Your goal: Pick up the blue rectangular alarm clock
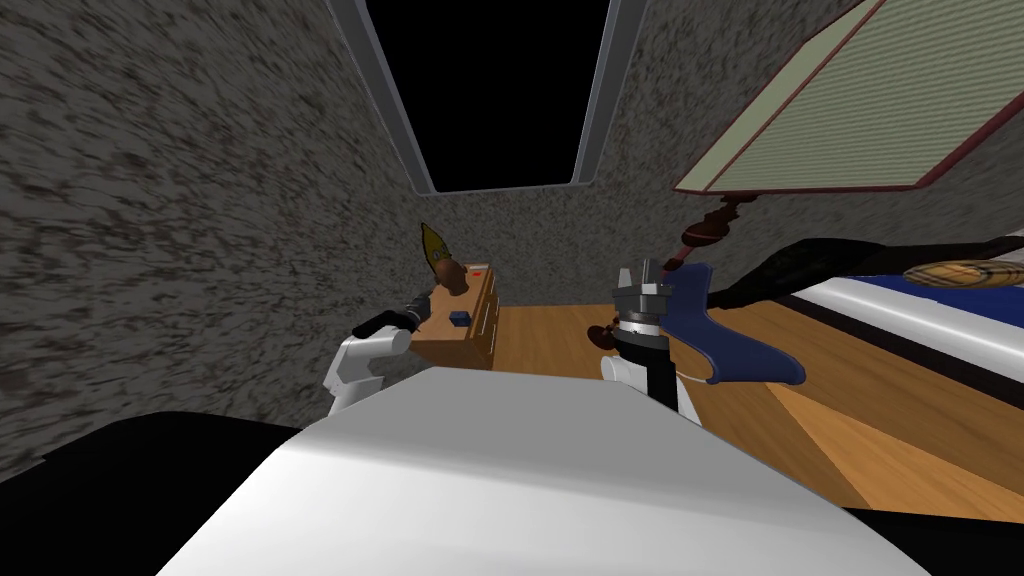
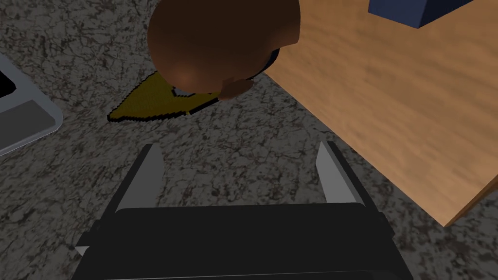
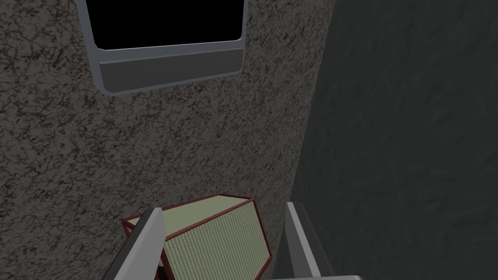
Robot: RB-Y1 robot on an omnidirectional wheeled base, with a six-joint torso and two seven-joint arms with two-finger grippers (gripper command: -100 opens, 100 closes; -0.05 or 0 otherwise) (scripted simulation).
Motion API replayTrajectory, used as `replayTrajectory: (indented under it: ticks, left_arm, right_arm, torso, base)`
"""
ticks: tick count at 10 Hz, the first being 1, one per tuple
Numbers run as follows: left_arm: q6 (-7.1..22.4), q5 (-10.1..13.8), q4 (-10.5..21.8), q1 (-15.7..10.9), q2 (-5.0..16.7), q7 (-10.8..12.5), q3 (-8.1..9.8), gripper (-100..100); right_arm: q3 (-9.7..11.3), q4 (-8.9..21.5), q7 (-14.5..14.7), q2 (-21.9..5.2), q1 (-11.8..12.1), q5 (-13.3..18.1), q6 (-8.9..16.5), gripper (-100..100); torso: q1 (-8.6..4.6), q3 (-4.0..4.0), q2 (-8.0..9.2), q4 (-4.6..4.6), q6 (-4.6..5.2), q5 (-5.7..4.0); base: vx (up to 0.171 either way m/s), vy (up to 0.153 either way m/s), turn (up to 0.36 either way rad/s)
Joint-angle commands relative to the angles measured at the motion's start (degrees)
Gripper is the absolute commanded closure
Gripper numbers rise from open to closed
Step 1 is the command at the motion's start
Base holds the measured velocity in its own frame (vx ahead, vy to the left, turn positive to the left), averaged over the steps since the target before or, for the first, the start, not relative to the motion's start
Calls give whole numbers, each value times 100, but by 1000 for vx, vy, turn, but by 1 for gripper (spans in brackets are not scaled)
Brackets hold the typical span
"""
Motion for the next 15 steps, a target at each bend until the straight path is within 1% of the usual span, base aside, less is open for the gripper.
replayTrajectory:
  ticks: [1, 2, 3, 4, 5, 6, 7, 8, 9, 10, 11, 12, 13, 14, 15]
  left_arm:
    - [286, 62, 22, 54, 16, 96, -20, -100]
    - [457, 62, 22, 54, 16, 96, -20, -100]
    - [471, 62, 22, 54, 16, 96, -20, -100]
    - [696, 140, 50, 98, 66, 191, -28, -100]
    - [819, 140, 50, 98, 66, 191, -28, -100]
    - [991, 214, 76, 147, 117, 291, -43, -100]
    - [1162, 214, 76, 147, 117, 291, -43, -100]
    - [1351, 284, 99, 199, 172, 395, -63, -100]
    - [1497, 284, 99, 199, 172, 395, -63, -100]
    - [1660, 349, 119, 253, 231, 499, -86, -100]
    - [1786, 349, 119, 253, 231, 499, -86, -100]
    - [1821, 349, 119, 253, 231, 499, -86, -100]
    - [2041, 410, 136, 308, 292, 603, -110, -100]
    - [2134, 410, 136, 308, 292, 603, -110, -100]
    - [2309, 468, 147, 362, 355, 703, -135, -100]
  right_arm:
    - [0, 0, 0, 0, 0, 0, 0, 0]
    - [0, 0, 0, 0, 0, 0, 0, 0]
    - [0, 0, 0, 0, 0, 0, 0, 0]
    - [0, 0, 0, 0, 0, 0, 0, 0]
    - [0, 0, 0, 0, 0, 0, 0, 0]
    - [0, 0, 0, 0, 0, 0, 0, 0]
    - [0, 0, 0, 0, 0, 0, 0, 0]
    - [0, 0, 0, 0, 0, 0, 0, 0]
    - [0, 0, 0, 0, 0, 0, 0, 0]
    - [0, 0, 0, 0, 0, 0, 0, 0]
    - [0, 0, 0, 0, 1, 0, 0, 0]
    - [0, 0, 0, 0, 0, 0, 0, 0]
    - [0, 0, 0, 0, 0, 0, 0, 0]
    - [0, 0, 0, 0, 0, 0, 0, 0]
    - [0, 0, 0, 0, 0, 0, 0, 0]
  torso:
    - [0, 0, 0, 0, 0, 0]
    - [-2, -3, -7, -1, -1, 0]
    - [0, -3, -5, -2, 0, 0]
    - [5, 3, 6, 1, 0, 1]
    - [4, 1, 0, 0, -1, 1]
    - [2, -1, -2, -1, 0, 0]
    - [-1, -5, -10, -2, 0, 0]
    - [1, -6, -9, -2, 0, 0]
    - [-1, -5, -9, -2, -1, 0]
    - [4, -7, -11, -3, 0, 0]
    - [9, -12, -22, -5, 0, 2]
    - [10, -10, -15, -4, 1, 2]
    - [13, 2, 5, 0, 0, 2]
    - [10, 2, 4, 1, 0, 2]
    - [10, 0, 1, 0, 0, 2]
  base:
    - [90, -50, 31]
    - [80, -48, 20]
    - [38, -30, -1]
    - [71, -38, 33]
    - [77, -44, 22]
    - [98, -52, 29]
    - [94, -47, 17]
    - [91, -52, 29]
    - [99, -38, 20]
    - [135, -23, 24]
    - [103, -24, 16]
    - [31, -15, 0]
    - [59, -25, 27]
    - [73, -25, 20]
    - [96, -36, 25]
